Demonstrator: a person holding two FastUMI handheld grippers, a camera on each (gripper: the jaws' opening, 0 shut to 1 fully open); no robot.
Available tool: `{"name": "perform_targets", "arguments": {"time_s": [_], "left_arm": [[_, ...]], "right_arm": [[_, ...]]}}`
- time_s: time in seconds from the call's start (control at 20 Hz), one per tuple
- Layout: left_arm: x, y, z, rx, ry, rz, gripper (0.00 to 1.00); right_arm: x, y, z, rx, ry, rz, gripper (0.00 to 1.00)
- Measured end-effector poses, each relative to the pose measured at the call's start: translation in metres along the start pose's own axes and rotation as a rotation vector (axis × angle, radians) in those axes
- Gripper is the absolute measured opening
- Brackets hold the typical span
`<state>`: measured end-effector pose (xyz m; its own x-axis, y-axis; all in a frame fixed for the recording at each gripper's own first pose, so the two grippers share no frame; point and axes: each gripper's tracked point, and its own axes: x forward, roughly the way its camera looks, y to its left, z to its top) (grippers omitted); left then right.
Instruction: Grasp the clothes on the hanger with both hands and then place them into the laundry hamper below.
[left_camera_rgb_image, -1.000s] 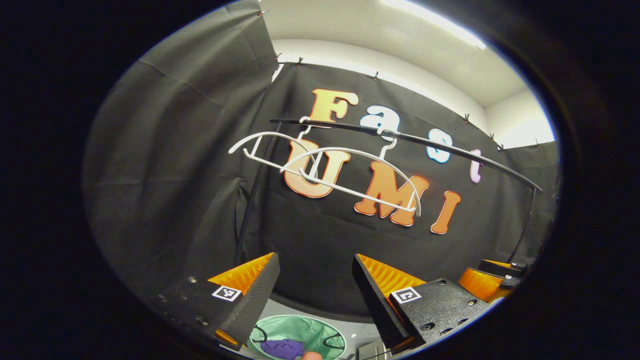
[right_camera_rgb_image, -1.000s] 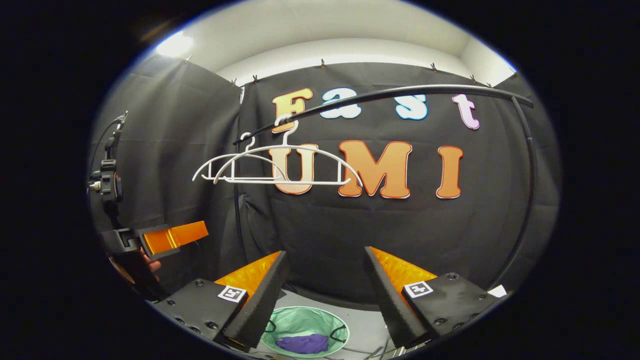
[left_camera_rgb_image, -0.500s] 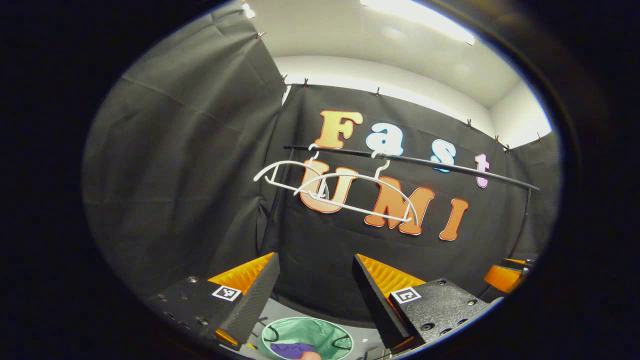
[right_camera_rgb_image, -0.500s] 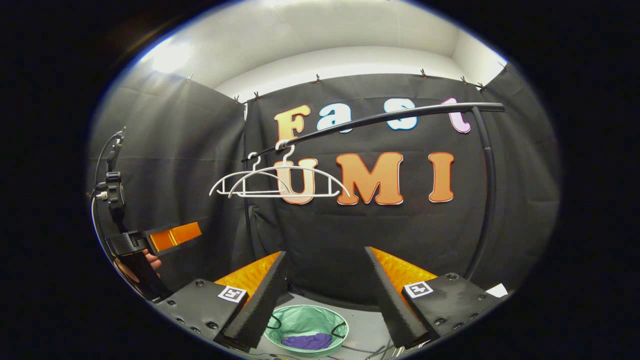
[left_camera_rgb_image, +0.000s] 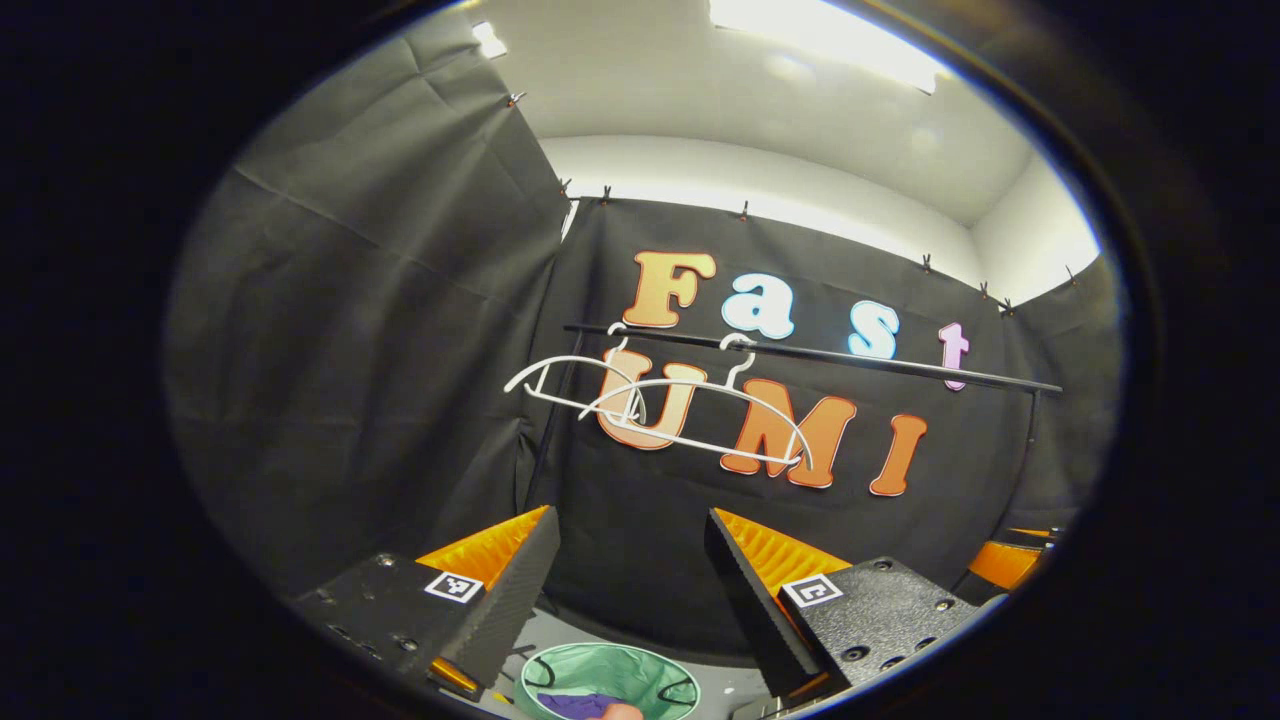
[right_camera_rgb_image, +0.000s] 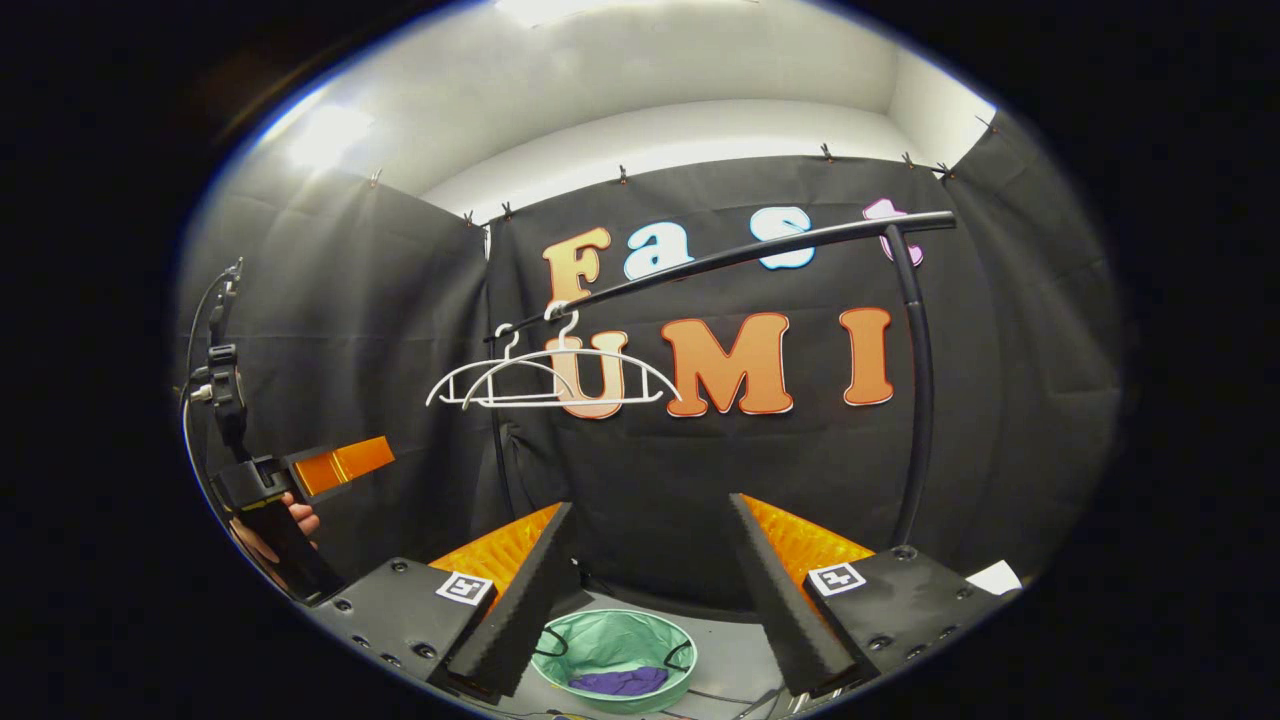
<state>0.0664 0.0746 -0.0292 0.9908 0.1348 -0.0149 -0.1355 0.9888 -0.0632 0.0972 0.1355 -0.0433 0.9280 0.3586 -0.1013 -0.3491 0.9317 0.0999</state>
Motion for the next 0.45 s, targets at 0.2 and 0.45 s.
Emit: {"name": "perform_targets", "arguments": {"time_s": [0.2,0.45], "left_arm": [[-0.0044,-0.0038,0.0076,0.025,-0.01,-0.012,0.89],[-0.0068,-0.0101,0.0055,0.025,-0.006,-0.027,0.89]], "right_arm": [[-0.0053,-0.0019,0.0006,0.021,-0.006,-0.007,0.91],[-0.0087,-0.0056,0.0025,0.01,-0.012,-0.017,0.91]]}}
